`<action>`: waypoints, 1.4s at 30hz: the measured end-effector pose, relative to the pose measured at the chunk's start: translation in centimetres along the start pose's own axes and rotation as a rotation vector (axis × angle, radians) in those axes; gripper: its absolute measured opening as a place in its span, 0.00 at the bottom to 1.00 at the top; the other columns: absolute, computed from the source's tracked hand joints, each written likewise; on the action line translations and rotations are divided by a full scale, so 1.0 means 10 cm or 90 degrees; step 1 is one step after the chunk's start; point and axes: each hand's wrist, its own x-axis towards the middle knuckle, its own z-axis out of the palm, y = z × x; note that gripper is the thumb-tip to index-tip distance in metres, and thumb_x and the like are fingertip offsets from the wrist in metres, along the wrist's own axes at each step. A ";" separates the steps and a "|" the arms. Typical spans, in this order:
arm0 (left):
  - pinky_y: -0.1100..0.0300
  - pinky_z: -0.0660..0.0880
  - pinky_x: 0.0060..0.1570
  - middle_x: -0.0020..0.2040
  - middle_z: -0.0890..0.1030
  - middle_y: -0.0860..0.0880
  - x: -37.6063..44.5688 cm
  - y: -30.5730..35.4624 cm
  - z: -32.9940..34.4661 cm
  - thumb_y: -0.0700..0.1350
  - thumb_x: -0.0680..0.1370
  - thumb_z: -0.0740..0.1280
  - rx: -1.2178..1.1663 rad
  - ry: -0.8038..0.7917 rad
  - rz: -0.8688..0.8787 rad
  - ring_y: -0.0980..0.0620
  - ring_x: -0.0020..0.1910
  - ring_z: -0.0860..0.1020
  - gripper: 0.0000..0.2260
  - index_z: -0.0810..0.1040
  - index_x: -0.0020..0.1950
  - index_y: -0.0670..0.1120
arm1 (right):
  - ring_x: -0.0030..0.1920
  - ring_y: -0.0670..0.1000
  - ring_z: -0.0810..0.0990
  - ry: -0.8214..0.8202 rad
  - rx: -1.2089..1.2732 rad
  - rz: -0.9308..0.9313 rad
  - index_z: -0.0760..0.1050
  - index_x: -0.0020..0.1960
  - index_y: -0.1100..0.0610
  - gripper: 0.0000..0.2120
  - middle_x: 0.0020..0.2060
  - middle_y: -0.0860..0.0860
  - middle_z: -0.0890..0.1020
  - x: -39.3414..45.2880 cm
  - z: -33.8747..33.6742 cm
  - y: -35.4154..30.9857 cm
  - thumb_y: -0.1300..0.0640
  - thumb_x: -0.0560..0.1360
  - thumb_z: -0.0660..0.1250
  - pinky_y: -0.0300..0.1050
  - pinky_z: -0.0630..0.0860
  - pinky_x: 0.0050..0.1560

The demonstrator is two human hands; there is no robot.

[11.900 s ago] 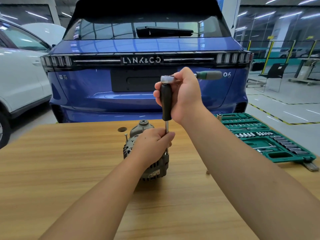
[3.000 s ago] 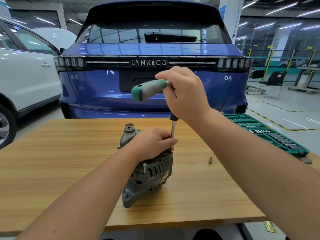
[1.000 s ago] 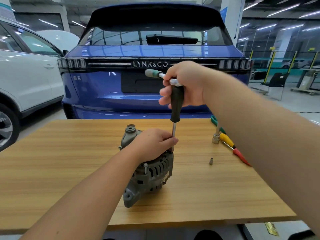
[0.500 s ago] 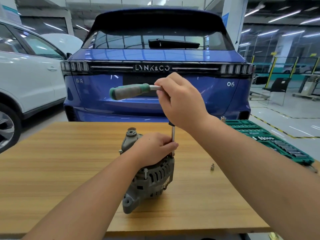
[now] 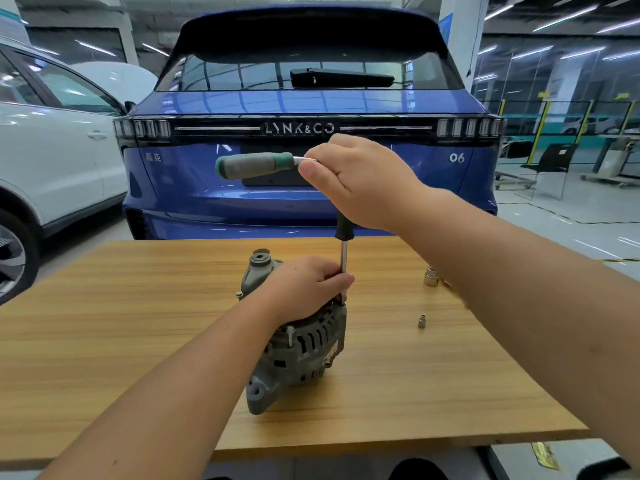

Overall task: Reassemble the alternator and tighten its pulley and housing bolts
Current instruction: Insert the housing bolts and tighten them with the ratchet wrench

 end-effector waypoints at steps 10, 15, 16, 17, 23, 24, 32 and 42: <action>0.61 0.76 0.38 0.41 0.83 0.60 0.00 -0.04 -0.01 0.61 0.84 0.60 -0.026 -0.009 0.014 0.60 0.39 0.81 0.13 0.80 0.48 0.59 | 0.38 0.52 0.87 -0.112 0.792 0.604 0.74 0.54 0.58 0.07 0.35 0.50 0.86 0.23 -0.18 -0.08 0.57 0.80 0.60 0.56 0.75 0.50; 0.55 0.81 0.45 0.44 0.83 0.57 0.01 0.01 -0.01 0.61 0.84 0.59 -0.011 -0.012 0.009 0.57 0.43 0.81 0.14 0.80 0.53 0.57 | 0.37 0.49 0.79 0.393 0.960 0.525 0.73 0.46 0.54 0.04 0.39 0.48 0.82 -0.04 0.25 -0.07 0.57 0.80 0.64 0.44 0.75 0.39; 0.55 0.81 0.46 0.45 0.83 0.57 0.01 0.02 -0.02 0.61 0.84 0.58 -0.007 -0.014 0.008 0.57 0.44 0.81 0.14 0.80 0.54 0.57 | 0.37 0.48 0.77 0.443 0.798 0.418 0.70 0.44 0.53 0.07 0.38 0.48 0.81 -0.09 0.29 -0.07 0.58 0.80 0.65 0.41 0.73 0.38; 0.55 0.81 0.46 0.45 0.83 0.57 0.01 0.02 -0.02 0.61 0.85 0.58 -0.003 -0.017 0.009 0.57 0.44 0.81 0.14 0.80 0.55 0.57 | 0.38 0.47 0.75 0.462 0.614 0.300 0.69 0.43 0.52 0.08 0.38 0.47 0.79 -0.14 0.32 -0.04 0.60 0.80 0.65 0.41 0.71 0.38; 0.56 0.80 0.43 0.43 0.83 0.57 0.00 0.00 -0.01 0.61 0.84 0.59 -0.014 -0.014 0.007 0.57 0.43 0.81 0.12 0.79 0.49 0.58 | 0.44 0.57 0.76 0.296 0.071 0.013 0.80 0.53 0.63 0.08 0.46 0.55 0.80 -0.19 0.35 -0.03 0.60 0.80 0.66 0.52 0.74 0.42; 0.57 0.80 0.43 0.44 0.83 0.57 0.00 0.00 -0.01 0.61 0.84 0.60 -0.019 -0.015 0.006 0.57 0.43 0.81 0.12 0.79 0.49 0.59 | 0.45 0.56 0.76 0.279 0.072 0.017 0.80 0.54 0.62 0.09 0.46 0.55 0.80 -0.17 0.34 -0.06 0.57 0.79 0.67 0.52 0.73 0.43; 0.57 0.78 0.42 0.43 0.83 0.55 -0.02 0.01 -0.01 0.61 0.84 0.60 -0.016 -0.004 0.017 0.56 0.42 0.81 0.13 0.78 0.45 0.59 | 0.51 0.55 0.75 0.185 0.065 0.035 0.77 0.65 0.59 0.21 0.53 0.53 0.78 -0.17 0.27 -0.08 0.46 0.82 0.59 0.50 0.73 0.48; 0.54 0.80 0.42 0.41 0.83 0.53 -0.04 0.01 0.00 0.63 0.84 0.59 -0.003 -0.002 0.021 0.54 0.41 0.82 0.15 0.79 0.46 0.58 | 0.33 0.54 0.73 -0.149 -0.068 0.220 0.68 0.37 0.55 0.17 0.33 0.52 0.78 0.23 -0.23 -0.16 0.52 0.83 0.57 0.45 0.66 0.31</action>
